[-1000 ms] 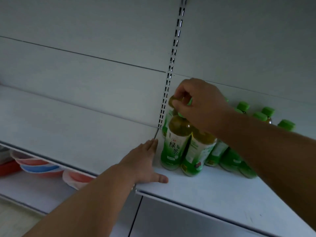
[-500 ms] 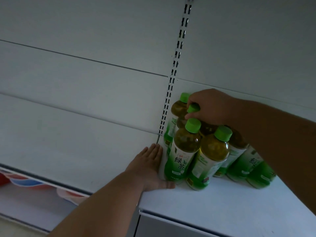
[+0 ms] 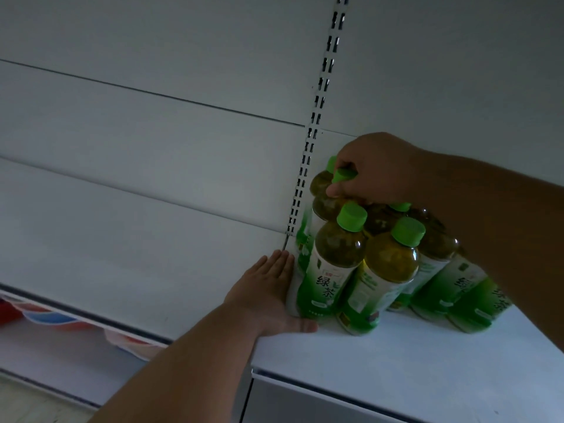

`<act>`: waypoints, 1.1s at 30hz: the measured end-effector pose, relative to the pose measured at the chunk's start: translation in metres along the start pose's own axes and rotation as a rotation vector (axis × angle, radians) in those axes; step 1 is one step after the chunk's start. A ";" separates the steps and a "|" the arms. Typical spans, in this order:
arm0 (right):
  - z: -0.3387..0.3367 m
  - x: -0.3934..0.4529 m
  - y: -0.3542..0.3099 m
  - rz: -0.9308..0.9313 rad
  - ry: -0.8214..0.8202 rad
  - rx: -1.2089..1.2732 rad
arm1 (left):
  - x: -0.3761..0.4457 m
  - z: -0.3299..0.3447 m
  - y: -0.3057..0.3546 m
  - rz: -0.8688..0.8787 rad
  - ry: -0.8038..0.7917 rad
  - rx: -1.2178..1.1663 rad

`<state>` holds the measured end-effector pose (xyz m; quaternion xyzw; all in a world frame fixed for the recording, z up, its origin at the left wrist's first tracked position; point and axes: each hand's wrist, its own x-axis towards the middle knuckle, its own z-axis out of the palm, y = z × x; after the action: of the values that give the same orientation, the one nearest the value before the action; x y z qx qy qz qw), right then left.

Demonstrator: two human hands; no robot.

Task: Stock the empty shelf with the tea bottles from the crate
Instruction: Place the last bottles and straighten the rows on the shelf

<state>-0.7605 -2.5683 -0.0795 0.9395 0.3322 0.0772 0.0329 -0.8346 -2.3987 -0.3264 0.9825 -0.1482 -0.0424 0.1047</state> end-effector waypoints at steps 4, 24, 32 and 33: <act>-0.003 0.000 0.004 0.052 0.020 0.071 | -0.001 -0.001 -0.001 0.015 0.019 -0.018; 0.012 0.000 -0.006 0.018 -0.006 0.046 | -0.003 -0.003 -0.001 -0.031 0.034 -0.055; 0.011 0.002 -0.009 0.059 -0.021 0.102 | -0.003 -0.005 -0.001 -0.027 -0.009 -0.016; 0.009 0.002 -0.009 0.052 -0.023 0.091 | -0.003 -0.005 -0.001 -0.024 -0.015 -0.009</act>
<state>-0.7633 -2.5601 -0.0895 0.9491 0.3105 0.0518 -0.0081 -0.8363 -2.3960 -0.3214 0.9833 -0.1372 -0.0517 0.1077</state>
